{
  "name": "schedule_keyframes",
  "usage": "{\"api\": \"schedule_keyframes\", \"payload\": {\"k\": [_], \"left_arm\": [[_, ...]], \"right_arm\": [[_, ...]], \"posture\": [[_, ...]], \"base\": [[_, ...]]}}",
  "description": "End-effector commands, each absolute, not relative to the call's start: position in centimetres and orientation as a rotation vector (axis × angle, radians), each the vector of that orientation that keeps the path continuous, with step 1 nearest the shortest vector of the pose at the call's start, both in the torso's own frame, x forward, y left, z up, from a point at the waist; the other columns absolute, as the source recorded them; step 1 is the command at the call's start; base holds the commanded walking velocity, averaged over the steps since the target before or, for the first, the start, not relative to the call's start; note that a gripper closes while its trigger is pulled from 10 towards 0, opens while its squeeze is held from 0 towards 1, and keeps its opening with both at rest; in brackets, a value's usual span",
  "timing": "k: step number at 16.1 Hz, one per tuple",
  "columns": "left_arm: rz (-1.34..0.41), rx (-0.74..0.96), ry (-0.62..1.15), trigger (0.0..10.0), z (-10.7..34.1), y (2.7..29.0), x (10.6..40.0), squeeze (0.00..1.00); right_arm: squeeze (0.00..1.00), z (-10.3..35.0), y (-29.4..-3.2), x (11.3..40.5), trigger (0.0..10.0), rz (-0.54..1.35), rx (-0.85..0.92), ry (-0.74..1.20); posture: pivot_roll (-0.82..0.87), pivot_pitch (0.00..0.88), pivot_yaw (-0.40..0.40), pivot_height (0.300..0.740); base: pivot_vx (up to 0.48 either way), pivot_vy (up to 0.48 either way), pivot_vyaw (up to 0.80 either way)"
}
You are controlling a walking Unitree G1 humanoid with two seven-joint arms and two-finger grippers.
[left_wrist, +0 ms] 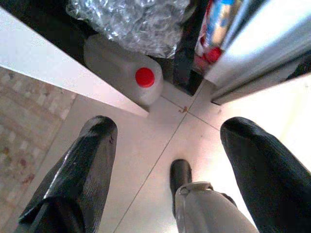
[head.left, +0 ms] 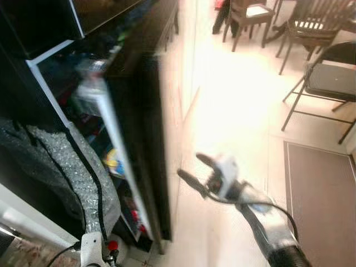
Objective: Restocking fridge
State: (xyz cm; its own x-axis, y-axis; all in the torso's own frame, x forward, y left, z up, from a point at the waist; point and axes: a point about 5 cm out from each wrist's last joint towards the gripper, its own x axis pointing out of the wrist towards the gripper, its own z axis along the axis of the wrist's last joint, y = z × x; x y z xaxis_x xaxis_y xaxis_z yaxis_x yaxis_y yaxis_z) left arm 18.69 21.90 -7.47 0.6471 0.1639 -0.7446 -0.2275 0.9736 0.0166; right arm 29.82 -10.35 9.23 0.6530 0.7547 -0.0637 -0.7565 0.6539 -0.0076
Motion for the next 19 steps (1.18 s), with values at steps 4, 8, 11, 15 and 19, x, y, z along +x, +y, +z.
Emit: {"api": "schedule_keyframes", "payload": {"k": [4,8,11,15,19], "left_arm": [[0.231,-0.069,0.851,10.0,-7.6,22.2,18.4,0.0],[0.236,-0.068,0.846,10.0,-7.5,22.2,18.5,0.0],[0.25,-0.069,0.84,10.0,-7.5,22.3,18.5,0.0],[0.254,-0.073,0.842,10.0,-7.5,22.3,18.5,0.0],[0.251,-0.074,0.843,10.0,-7.5,22.2,18.5,0.0]], "right_arm": [[0.0,9.5,-7.0,31.7,10.0,0.935,-0.064,0.066],[0.0,10.1,-3.6,32.2,10.0,1.027,-0.068,0.058],[0.0,10.2,-1.7,32.6,10.0,1.06,-0.103,0.069],[0.0,10.1,-1.5,33.0,10.0,1.043,-0.094,0.071],[0.0,9.8,-2.6,32.9,10.0,1.002,-0.048,0.056]], "posture": [[-0.06,0.0,0.032,0.74],[-0.03,0.0,0.026,0.74],[-0.02,0.0,0.018,0.74],[-0.01,0.0,0.017,0.74],[-0.02,0.0,0.018,0.74]], "base": [[0.0,0.0,0.0],[0.0,0.0,0.0],[0.0,0.0,0.0],[0.0,0.0,0.0],[0.0,0.0,0.0]]}}
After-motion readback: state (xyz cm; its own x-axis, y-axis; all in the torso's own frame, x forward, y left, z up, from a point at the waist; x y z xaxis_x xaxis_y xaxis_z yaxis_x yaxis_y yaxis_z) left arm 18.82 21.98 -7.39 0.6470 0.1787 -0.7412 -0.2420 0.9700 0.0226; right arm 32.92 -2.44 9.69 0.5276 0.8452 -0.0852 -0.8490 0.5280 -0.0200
